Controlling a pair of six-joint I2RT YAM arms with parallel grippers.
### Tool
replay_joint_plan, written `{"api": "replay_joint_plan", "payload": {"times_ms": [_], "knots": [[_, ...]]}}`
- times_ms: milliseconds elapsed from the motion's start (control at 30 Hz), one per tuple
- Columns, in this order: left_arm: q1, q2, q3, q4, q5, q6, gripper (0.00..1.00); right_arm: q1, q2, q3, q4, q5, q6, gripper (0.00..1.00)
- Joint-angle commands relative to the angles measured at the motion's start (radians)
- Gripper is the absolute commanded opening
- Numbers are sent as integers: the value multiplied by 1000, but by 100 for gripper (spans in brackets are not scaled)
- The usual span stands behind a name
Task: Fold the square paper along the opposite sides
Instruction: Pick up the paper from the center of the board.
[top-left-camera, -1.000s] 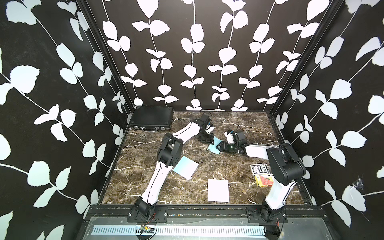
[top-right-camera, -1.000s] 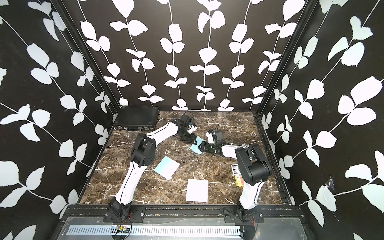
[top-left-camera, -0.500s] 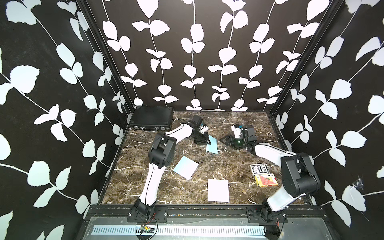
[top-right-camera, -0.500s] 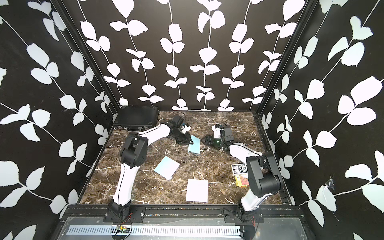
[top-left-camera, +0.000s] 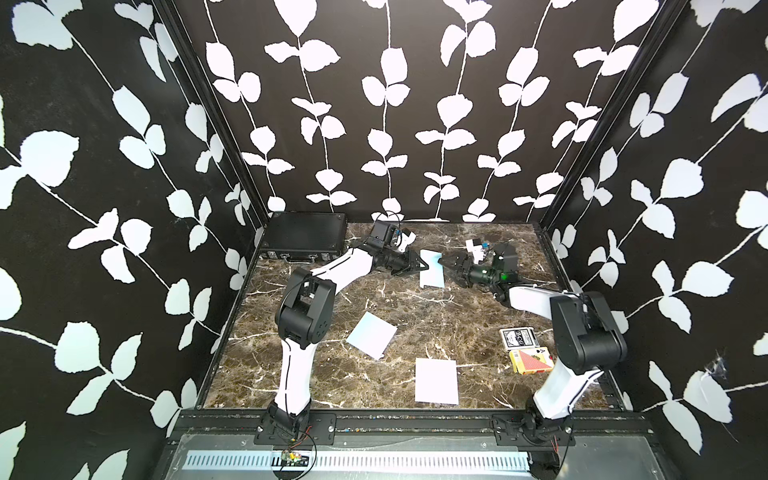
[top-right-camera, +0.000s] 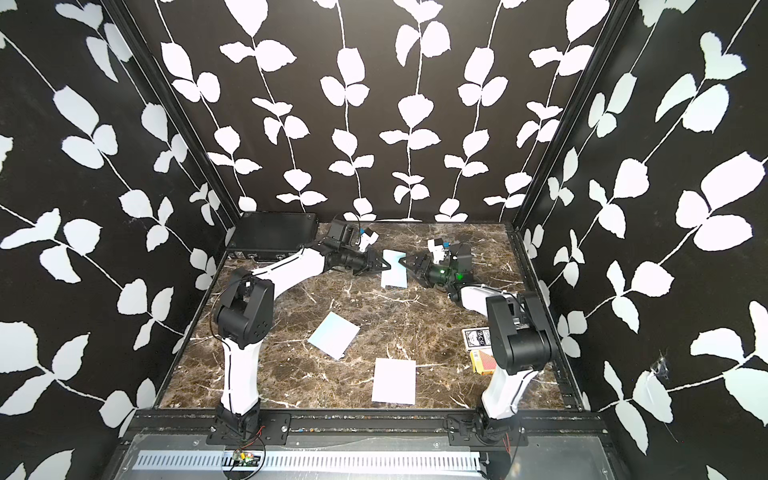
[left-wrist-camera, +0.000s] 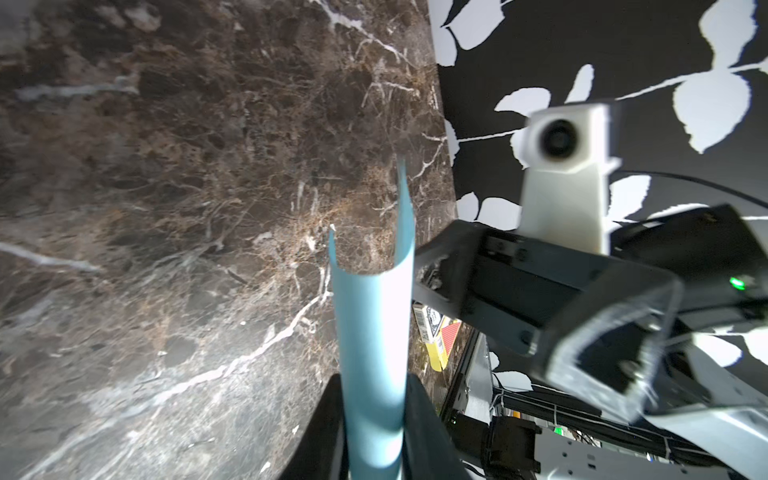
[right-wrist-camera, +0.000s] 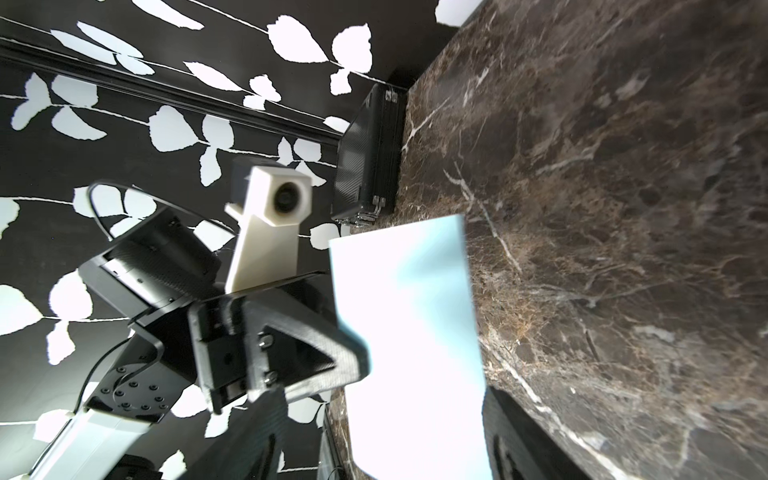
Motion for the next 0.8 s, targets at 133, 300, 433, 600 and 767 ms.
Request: {"api": "replay_joint_plan", "payload": {"times_ms": [133,300,433,600,767], "knots": [[-2,-83,-46,85,55,-24,22,-3,87,-17,238,-60,104,78],[-1,-93,-57,93,61,-21,21,9,115,-3,307,-60,152,74],[-2,-95,-56,95,61,-20,21,26,118,6,368,-64,192,64],[-1,-104,-59,91,62,-12,21,29,110,7,400,-63,221,50],[-1,-108,-56,84,61,-3,21,30,84,6,389,-54,215,27]]}}
